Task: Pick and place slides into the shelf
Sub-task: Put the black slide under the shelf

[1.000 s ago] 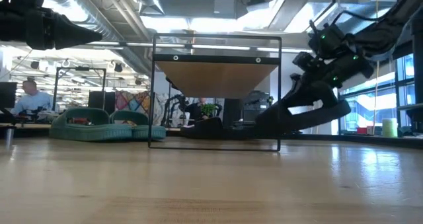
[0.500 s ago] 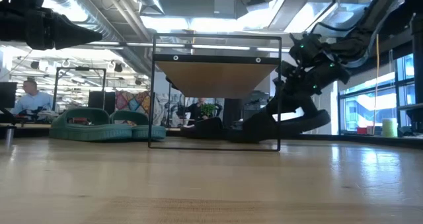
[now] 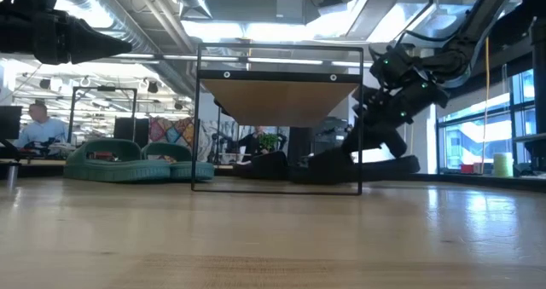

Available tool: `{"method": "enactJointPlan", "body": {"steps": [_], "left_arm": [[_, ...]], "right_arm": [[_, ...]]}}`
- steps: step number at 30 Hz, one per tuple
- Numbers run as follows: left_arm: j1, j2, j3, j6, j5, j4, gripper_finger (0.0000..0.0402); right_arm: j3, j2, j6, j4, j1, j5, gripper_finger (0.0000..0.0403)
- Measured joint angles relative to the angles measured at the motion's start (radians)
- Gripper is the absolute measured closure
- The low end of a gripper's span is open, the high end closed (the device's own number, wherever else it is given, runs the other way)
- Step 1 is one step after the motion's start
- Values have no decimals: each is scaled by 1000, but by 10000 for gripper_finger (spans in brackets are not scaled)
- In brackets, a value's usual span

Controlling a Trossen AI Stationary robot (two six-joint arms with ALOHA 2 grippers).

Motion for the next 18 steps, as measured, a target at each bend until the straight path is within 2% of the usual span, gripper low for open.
{"method": "enactJointPlan", "body": {"steps": [4, 9, 15, 18], "left_arm": [[0, 0, 0, 0, 0, 0, 233], [0, 0, 0, 0, 0, 0, 233], [0, 0, 0, 0, 0, 0, 233], [0, 0, 0, 0, 0, 0, 233]], "right_arm": [[0, 0, -4, -22, 0, 1, 356], [0, 0, -23, -25, 0, 6, 317], [0, -2, -18, -25, 0, 117, 266], [0, -24, 62, -33, 1, 148, 257]]}}
